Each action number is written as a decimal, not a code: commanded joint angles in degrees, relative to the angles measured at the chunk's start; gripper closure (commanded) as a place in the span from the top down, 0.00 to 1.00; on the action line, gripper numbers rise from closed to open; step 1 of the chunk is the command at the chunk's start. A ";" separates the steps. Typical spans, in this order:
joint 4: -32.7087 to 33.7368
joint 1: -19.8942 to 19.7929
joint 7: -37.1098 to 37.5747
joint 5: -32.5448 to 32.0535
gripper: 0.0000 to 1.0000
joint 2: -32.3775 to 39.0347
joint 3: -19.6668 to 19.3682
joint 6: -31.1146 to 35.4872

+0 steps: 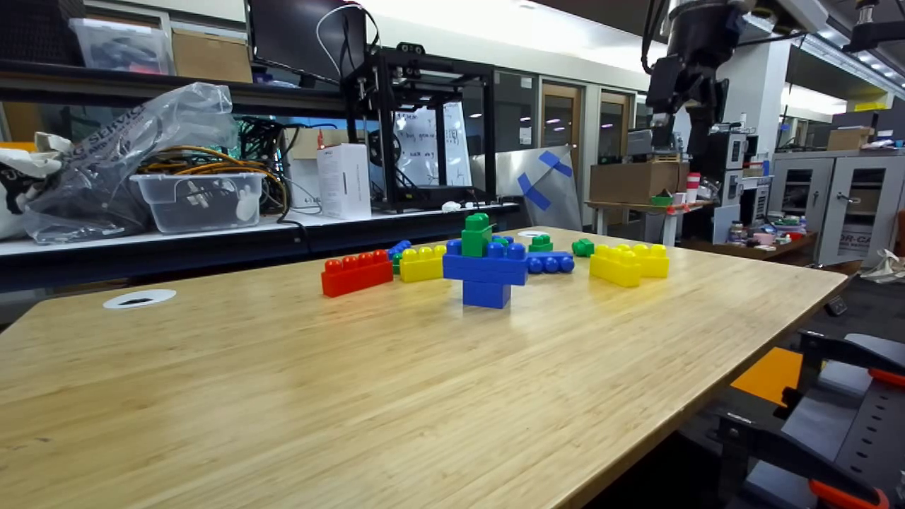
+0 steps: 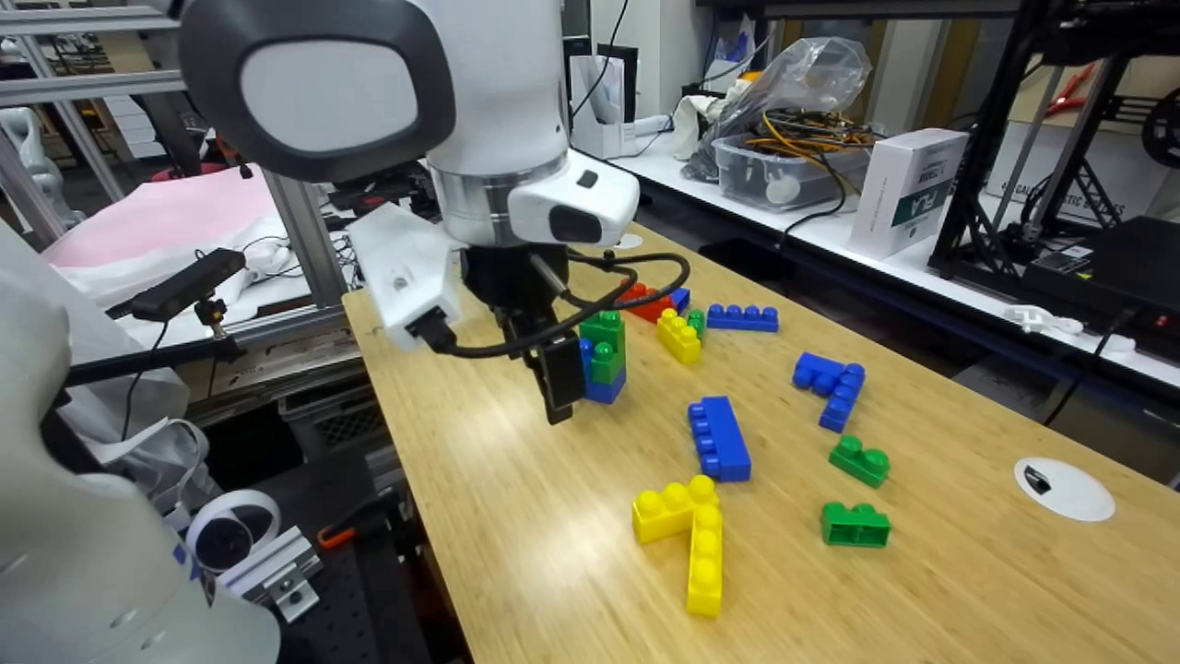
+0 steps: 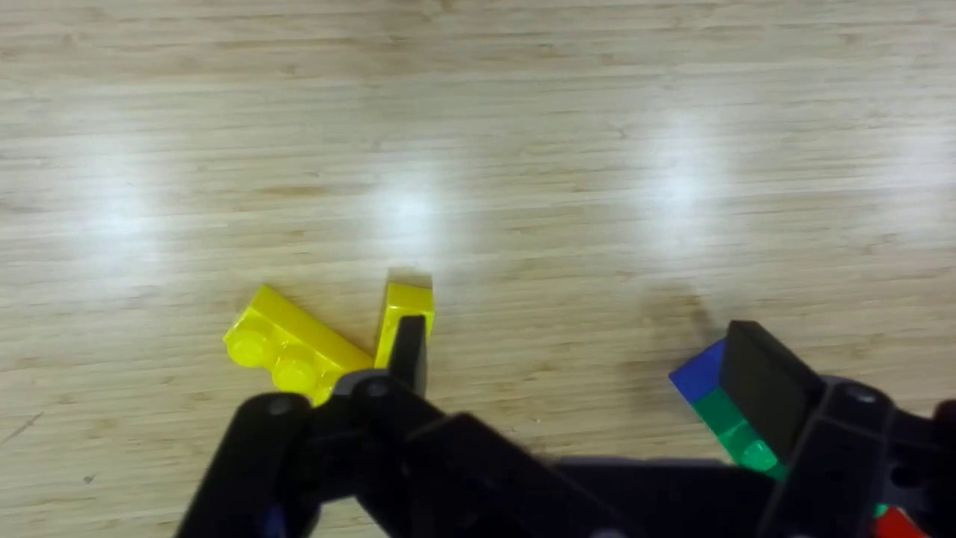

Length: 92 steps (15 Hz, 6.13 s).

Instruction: Attach the three piece Lego to the stack of Lego's

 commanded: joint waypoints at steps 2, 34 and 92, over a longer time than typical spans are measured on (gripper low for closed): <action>1.39 0.61 -2.93 2.79 1.00 9.87 -0.70 8.48; 13.44 -4.64 -11.23 11.69 1.00 38.73 3.16 18.30; 11.93 1.38 -22.65 -6.91 0.11 15.35 5.43 1.36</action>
